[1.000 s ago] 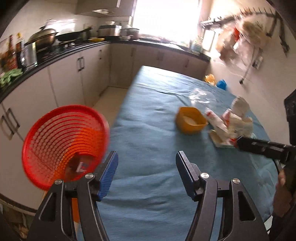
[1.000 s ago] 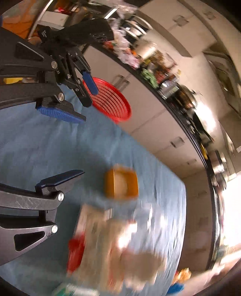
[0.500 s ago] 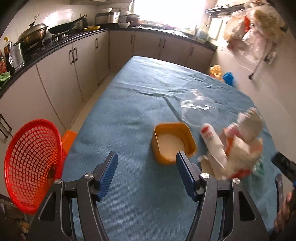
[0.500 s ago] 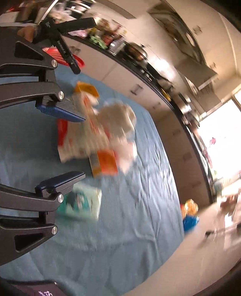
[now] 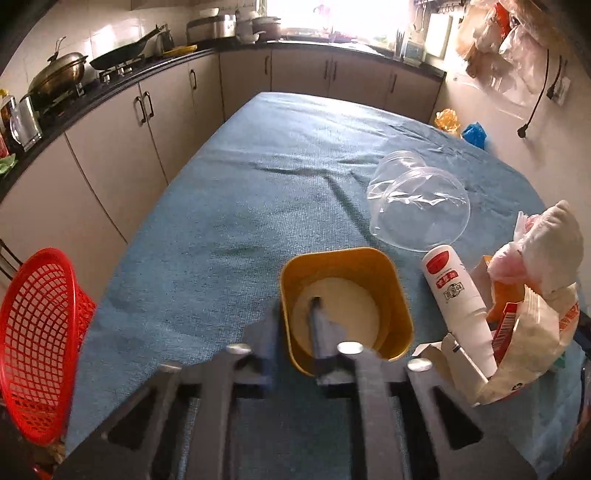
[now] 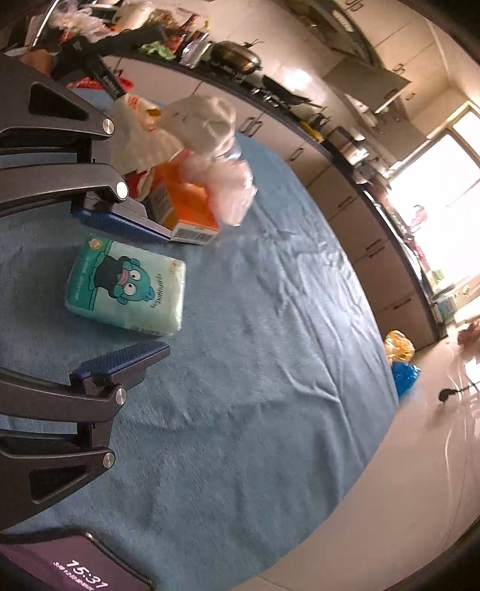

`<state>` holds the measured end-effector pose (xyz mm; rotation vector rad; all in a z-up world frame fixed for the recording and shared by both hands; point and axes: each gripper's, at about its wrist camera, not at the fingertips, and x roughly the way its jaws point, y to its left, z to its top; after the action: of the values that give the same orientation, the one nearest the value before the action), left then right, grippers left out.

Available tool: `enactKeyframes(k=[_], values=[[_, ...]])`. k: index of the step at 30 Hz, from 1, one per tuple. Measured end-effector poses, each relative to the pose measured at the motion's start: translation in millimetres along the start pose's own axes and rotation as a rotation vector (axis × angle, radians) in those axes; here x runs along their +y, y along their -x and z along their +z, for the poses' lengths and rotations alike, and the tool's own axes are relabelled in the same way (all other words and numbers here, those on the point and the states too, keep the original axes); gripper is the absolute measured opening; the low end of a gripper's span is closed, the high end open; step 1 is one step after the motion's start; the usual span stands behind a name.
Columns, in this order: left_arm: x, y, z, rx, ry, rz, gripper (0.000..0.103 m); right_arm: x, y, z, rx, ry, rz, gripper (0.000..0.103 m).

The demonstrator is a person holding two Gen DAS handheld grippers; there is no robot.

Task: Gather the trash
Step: 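Grasp the yellow tray with the left gripper while the right grasps the green tissue pack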

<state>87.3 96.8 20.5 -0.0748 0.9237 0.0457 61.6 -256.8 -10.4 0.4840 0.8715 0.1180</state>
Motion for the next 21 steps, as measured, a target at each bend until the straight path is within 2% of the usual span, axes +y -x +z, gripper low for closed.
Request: enactKeyframes(k=[1,5,9,12,13,14,16,18,19,21], values=[[-1,1,-1,-0.022,-0.005,0.011,0.006,3,-3,-1,0.007,0.016,-0.024,0.06],[2,5,-4,-0.064,0.009,-0.002,0.006,9,-10,-9,0.022,0.056,-0.058,0.077],[9,13,-3,-0.116,0.028,-0.029,0.006,24,-19,-19,0.033,0.145,-0.108,0.077],[13,20,-3,-0.153,0.035,-0.014,0.006,33,-24,-26,0.029,0.219,-0.164,0.077],[14,21,-3,-0.161,0.04,-0.016,0.006,36,-26,-28,0.027,0.241,-0.185,0.075],[15,22,-3,-0.163,0.044,-0.017,0.006,38,-27,-29,0.02,0.258,-0.211,0.066],[14,23,-3,-0.167,0.039,-0.019,0.006,38,-27,-30,0.002,0.278,-0.259,0.058],[10,26,-4,-0.177,0.031,-0.022,0.006,36,-25,-31,-0.01,0.277,-0.263,0.05],[9,28,-4,-0.182,0.028,-0.024,0.006,35,-24,-31,-0.014,0.277,-0.262,0.043],[8,30,-5,-0.19,0.022,-0.032,0.006,34,-21,-31,-0.026,0.266,-0.25,0.038]])
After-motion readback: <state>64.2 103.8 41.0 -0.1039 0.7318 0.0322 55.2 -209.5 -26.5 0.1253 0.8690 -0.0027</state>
